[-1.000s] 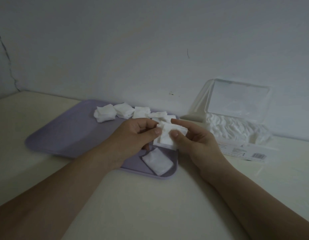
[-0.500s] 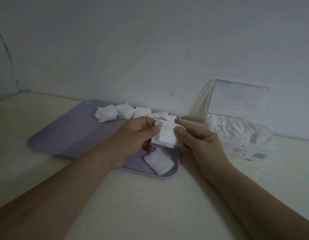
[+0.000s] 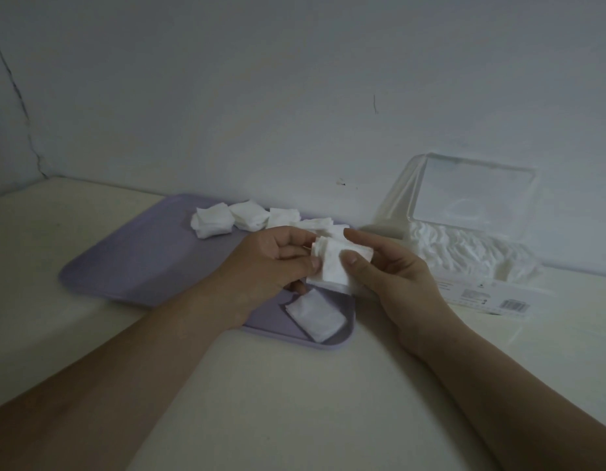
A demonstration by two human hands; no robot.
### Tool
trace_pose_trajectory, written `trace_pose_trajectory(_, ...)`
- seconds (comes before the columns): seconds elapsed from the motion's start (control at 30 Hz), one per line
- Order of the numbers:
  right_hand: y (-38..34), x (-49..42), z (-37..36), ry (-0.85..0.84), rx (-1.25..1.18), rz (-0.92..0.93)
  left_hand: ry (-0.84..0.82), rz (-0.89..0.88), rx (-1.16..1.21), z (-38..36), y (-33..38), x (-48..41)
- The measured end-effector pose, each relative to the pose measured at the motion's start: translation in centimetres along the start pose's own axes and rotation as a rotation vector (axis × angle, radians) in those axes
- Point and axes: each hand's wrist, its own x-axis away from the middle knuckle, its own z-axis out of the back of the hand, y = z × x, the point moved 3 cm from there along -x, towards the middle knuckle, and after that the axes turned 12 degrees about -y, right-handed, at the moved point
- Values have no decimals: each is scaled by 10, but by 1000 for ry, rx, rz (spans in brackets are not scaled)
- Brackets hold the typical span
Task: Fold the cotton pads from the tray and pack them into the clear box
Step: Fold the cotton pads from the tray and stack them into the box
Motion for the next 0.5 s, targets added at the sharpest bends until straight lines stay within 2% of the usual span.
trace_pose_trajectory(0.17,2,0,1,-47,95,-6,-30,4,24,-3,2,2)
trace_pose_trajectory(0.5,0,0,4,-26,41,-25,-40,45,-20,-3,1,2)
